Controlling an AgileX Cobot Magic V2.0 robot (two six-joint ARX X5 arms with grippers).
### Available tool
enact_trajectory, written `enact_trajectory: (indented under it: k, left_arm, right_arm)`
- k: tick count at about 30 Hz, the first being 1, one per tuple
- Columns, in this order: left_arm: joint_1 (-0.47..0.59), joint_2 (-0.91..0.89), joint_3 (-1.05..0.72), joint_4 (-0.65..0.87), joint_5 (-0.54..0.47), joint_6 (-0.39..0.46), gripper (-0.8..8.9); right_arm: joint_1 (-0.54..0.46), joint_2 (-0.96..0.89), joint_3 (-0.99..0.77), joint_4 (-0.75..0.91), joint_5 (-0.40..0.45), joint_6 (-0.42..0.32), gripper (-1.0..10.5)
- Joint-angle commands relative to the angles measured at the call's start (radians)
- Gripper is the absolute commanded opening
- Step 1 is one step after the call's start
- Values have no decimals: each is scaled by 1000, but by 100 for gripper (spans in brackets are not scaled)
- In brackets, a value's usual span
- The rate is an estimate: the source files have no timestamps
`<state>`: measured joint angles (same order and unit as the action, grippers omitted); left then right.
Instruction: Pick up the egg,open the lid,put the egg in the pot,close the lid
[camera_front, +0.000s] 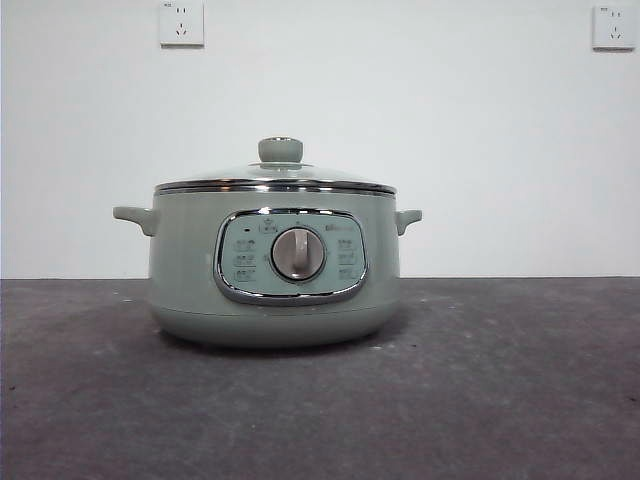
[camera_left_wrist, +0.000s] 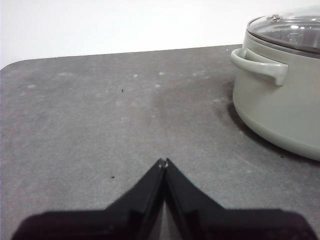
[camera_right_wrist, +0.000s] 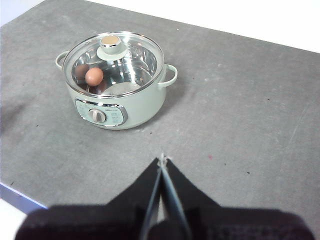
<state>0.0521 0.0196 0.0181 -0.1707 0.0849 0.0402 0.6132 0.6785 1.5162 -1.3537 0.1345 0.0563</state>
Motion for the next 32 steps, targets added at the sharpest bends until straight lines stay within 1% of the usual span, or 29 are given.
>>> enact_trajectory:
  k: [1, 8, 10, 12, 14, 16, 18, 20, 22, 24, 27, 30, 32]
  left_arm:
    - [3, 0, -10, 8, 0, -6, -3]
    - [3, 0, -10, 8, 0, -6, -3]
    - [3, 0, -10, 8, 0, -6, -3]
    - [3, 0, -10, 8, 0, -6, -3]
    - [3, 0, -10, 8, 0, -6, -3]
    - [3, 0, -10, 8, 0, -6, -3]
    - [3, 0, -10, 8, 0, -6, -3]
    - [3, 0, -10, 8, 0, -6, -3]
    - [3, 0, -10, 8, 0, -6, -3]
    - [3, 0, -10, 8, 0, -6, -3]
    - [3, 0, -10, 8, 0, -6, -3]
    - [3, 0, -10, 8, 0, -6, -3]
    - [3, 0, -10, 8, 0, -6, -3]
  right_arm:
    - [1, 0, -7, -23, 5, 8, 0]
    - [2, 0, -7, -23, 4, 7, 0]
    - [-5, -2, -8, -22, 24, -26, 0]
    - [-39, -14, -9, -15, 41, -63, 0]
    - [-103, -39, -29, 48, 32, -119, 0]
    - [-179, -74, -73, 138, 2, -162, 0]
    - [-274, -129, -154, 257, -42, -179, 0]
    - [-359, -191, -266, 379, -53, -181, 0]
    - [-420, -246, -381, 492, -55, -181, 0]
    - [-479, -310, -531, 637, -74, -180, 0]
    - [-537, -394, -757, 855, -143, -172, 0]
    - [-566, -463, -964, 1038, -149, -149, 0]
    - [-575, -504, -1079, 1118, -148, -134, 0]
